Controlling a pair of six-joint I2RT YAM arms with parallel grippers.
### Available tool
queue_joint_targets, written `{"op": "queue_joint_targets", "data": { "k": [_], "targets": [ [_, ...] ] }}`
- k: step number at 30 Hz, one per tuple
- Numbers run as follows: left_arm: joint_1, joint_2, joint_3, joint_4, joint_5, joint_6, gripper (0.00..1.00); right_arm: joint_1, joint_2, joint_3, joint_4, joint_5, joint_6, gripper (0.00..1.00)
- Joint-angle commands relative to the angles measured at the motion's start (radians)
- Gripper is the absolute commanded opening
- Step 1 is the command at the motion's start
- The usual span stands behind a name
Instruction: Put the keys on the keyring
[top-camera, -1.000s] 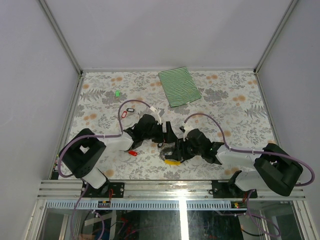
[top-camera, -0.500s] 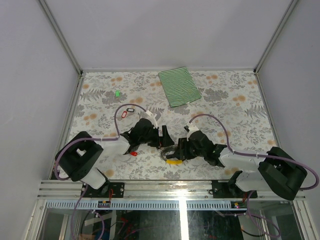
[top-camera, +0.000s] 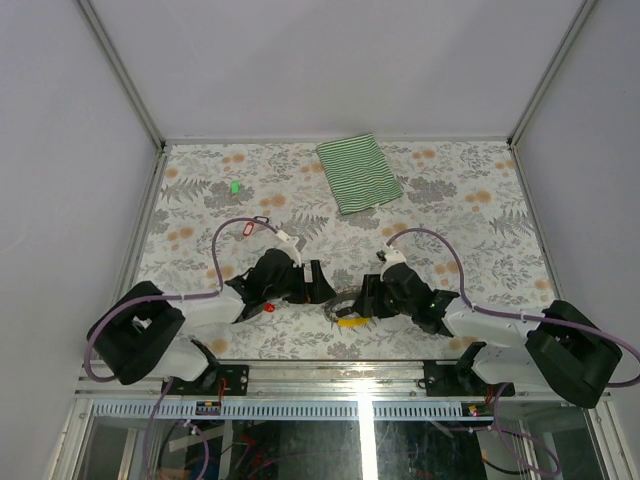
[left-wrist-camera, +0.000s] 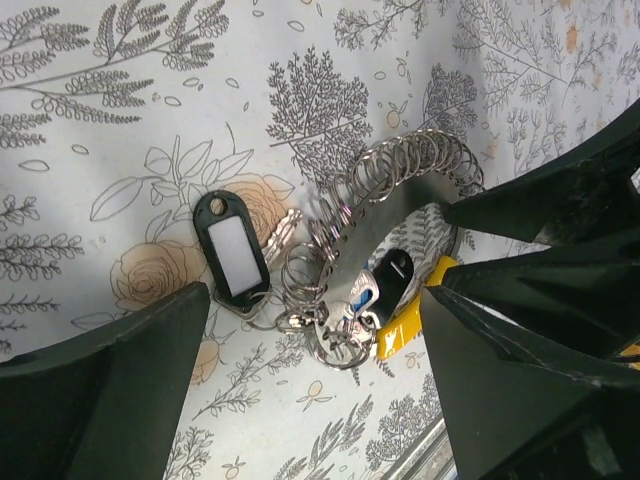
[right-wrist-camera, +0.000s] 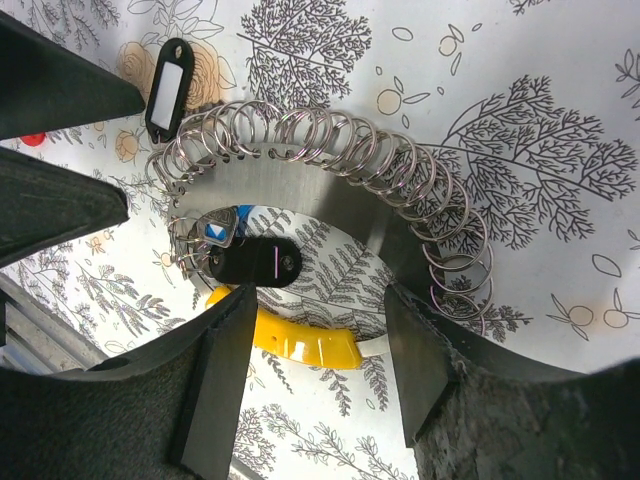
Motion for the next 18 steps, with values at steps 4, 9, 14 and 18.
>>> {"op": "queue_joint_targets", "data": {
  "k": [4,9,14,18],
  "targets": [
    [-0.013,-0.105,-0.055,0.006,-0.040,-0.018,0.89,-0.009,-0.042,-0.018,-0.027,0.024,0.000,0.61],
    [-0.013,-0.131,0.040,-0.029,-0.093,0.028,0.88,-0.010,-0.077,-0.023,-0.018,0.005,-0.017,0.61],
    [-0.016,-0.010,0.143,0.009,-0.053,0.029,0.83,-0.010,-0.079,-0.017,-0.024,0.006,-0.018,0.61],
    [-0.029,0.080,0.173,0.028,-0.067,0.002,0.82,-0.010,-0.079,-0.015,-0.017,0.001,-0.013,0.61]
  ]
}}
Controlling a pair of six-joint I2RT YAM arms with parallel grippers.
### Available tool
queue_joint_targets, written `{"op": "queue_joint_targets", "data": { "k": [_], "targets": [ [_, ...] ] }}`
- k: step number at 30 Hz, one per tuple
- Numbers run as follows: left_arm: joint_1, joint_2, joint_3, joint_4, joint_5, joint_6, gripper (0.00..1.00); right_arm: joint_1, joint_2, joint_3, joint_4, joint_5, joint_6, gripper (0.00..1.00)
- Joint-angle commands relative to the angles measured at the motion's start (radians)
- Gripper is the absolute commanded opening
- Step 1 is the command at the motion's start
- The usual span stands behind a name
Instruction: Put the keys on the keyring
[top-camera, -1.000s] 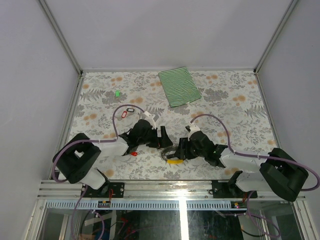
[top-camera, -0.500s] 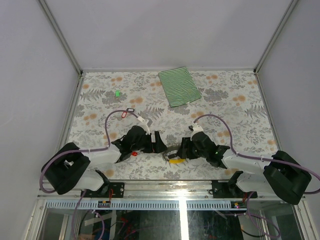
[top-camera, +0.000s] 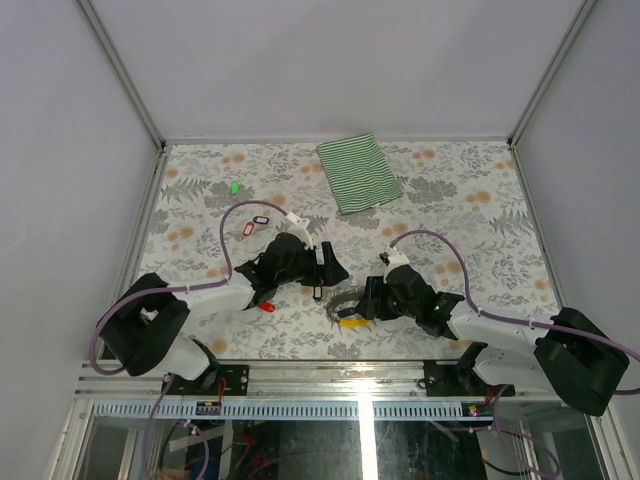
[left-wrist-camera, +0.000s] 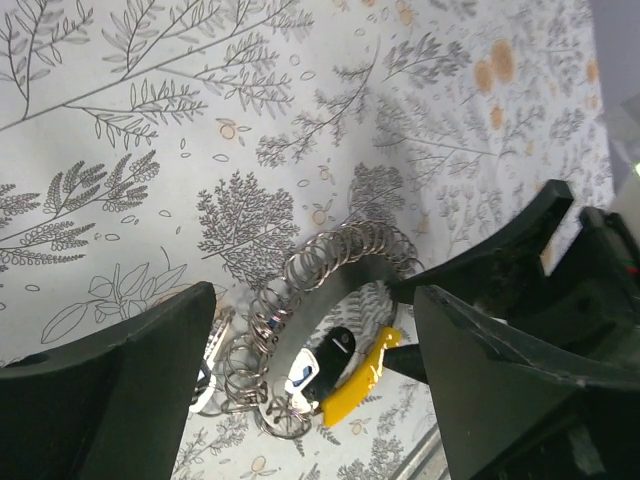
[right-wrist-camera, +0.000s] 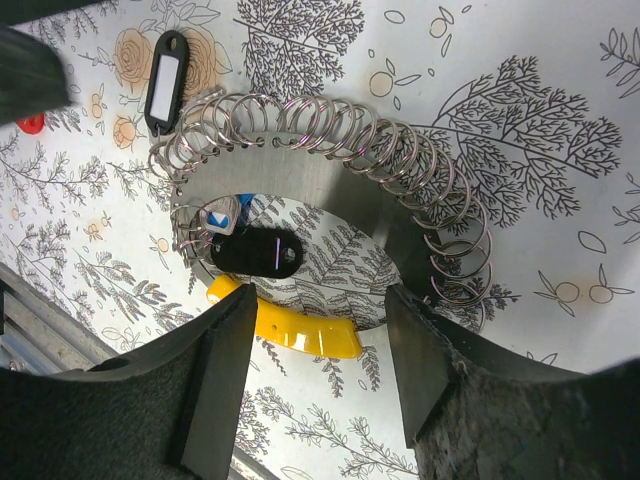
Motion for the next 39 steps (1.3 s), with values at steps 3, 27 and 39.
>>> {"op": "queue_joint_targets", "data": {
  "k": [3,27,39],
  "targets": [
    [-0.024,0.110,0.052,0.023,-0.046,-0.026,0.82,-0.008,-0.023,0.007,0.019,0.003,-0.007,0.61],
    [-0.102,0.014,-0.056,-0.153,-0.192,-0.063,0.83,-0.007,-0.050,0.005,0.013,0.007,-0.020,0.61],
    [-0.220,-0.006,-0.151,-0.009,-0.165,-0.133,0.84,-0.007,-0.107,-0.004,0.016,0.002,-0.037,0.61]
  ]
}}
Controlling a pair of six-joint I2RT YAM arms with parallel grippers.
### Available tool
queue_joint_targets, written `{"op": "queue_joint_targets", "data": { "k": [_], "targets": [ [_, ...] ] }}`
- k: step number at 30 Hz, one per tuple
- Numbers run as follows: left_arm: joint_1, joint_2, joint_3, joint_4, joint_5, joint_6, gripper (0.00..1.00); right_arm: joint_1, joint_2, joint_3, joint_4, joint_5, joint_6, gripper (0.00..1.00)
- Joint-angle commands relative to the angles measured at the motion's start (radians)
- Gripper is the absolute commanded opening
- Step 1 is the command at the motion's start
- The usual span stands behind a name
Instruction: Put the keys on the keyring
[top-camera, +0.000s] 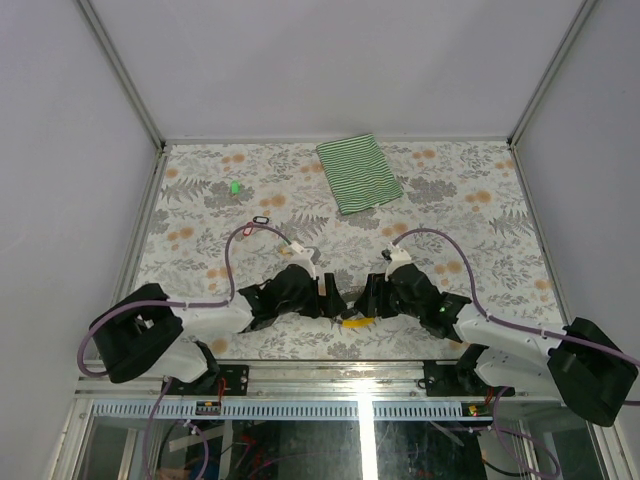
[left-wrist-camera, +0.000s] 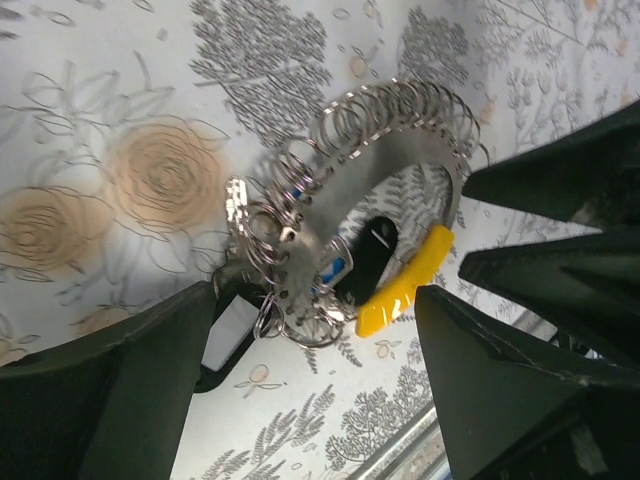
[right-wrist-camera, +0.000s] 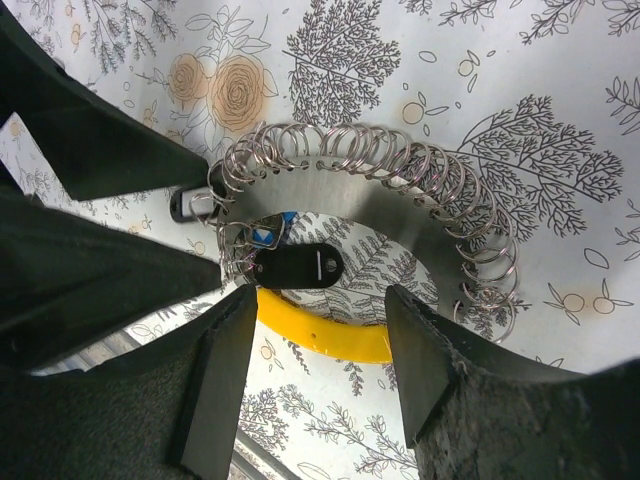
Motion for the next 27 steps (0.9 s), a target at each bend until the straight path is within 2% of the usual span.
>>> {"op": "queue_joint_targets", "data": {
  "k": [1,16,23,27],
  "targets": [
    [-0.043,0.018,-0.034,0.055,-0.013,-0.024,0.84,-0.007,-0.035,-0.006,0.017,0.007,-0.017,0.61],
    [-0.137,-0.059,-0.079,0.024,-0.035,-0.024,0.84,-0.007,-0.106,-0.011,-0.027,0.055,-0.021,0.61],
    [-0.170,-0.159,-0.111,0.019,-0.027,-0.029,0.82,-0.007,-0.141,-0.009,-0.053,0.086,-0.028,0.61],
    [-0.169,-0.276,-0.100,-0.061,-0.113,-0.011,0.81,-0.008,-0.142,0.005,-0.066,0.095,-0.044,0.60]
  ]
}}
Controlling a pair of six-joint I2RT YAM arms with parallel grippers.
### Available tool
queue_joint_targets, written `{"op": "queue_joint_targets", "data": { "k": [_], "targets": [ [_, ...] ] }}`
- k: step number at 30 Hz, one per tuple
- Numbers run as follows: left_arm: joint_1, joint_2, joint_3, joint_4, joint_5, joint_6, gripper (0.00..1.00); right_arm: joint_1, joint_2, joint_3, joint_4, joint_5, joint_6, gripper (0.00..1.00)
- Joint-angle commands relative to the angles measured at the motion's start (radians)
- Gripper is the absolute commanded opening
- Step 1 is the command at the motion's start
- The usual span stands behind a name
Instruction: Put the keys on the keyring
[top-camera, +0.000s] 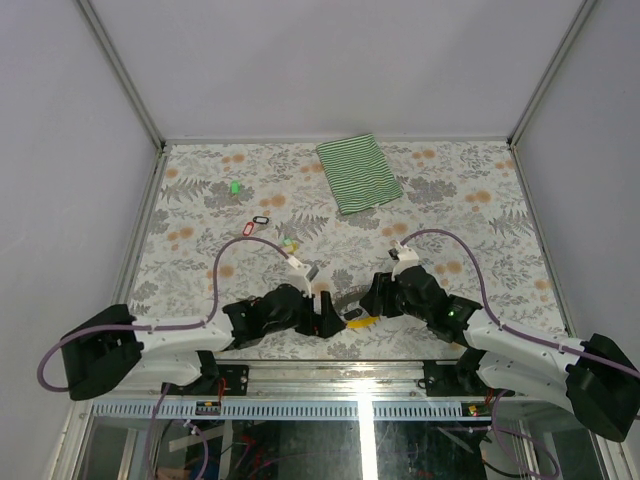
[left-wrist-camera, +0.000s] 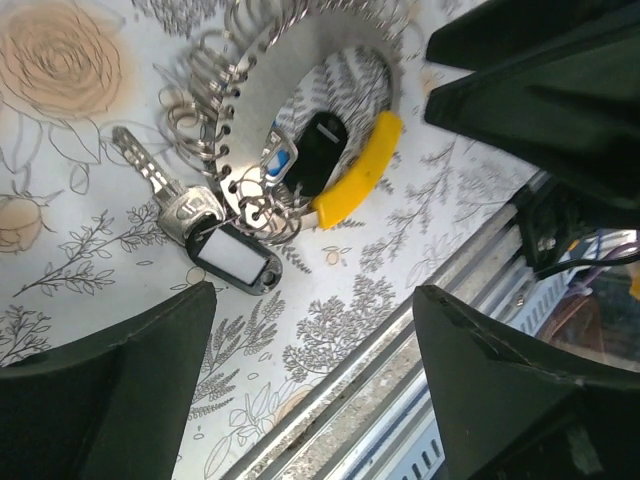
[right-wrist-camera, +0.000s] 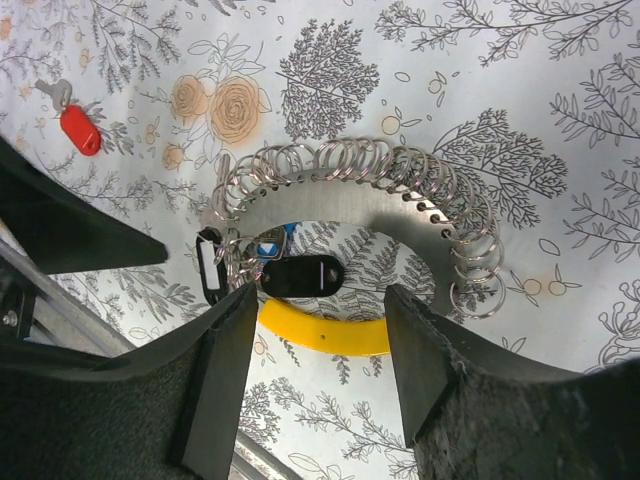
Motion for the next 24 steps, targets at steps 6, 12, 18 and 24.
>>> {"op": "queue_joint_targets", "data": {
  "k": [6,12,18,24],
  "targets": [
    [0.034,-0.130,0.039,-0.038,-0.099,0.082,0.84,-0.007,-0.004,0.037,-0.014,0.041,-0.042,0.60],
    [0.055,-0.002,0.055,0.046,-0.060,0.106,0.85,-0.007,0.000,0.043,-0.010,0.031,-0.034,0.60],
    [0.058,0.074,0.083,0.098,-0.052,0.125,0.86,-0.007,-0.006,0.043,-0.016,0.027,-0.031,0.60],
    [0.056,0.112,0.109,0.121,-0.048,0.151,0.86,-0.008,-0.004,0.040,-0.014,0.022,-0.029,0.60]
  ]
}}
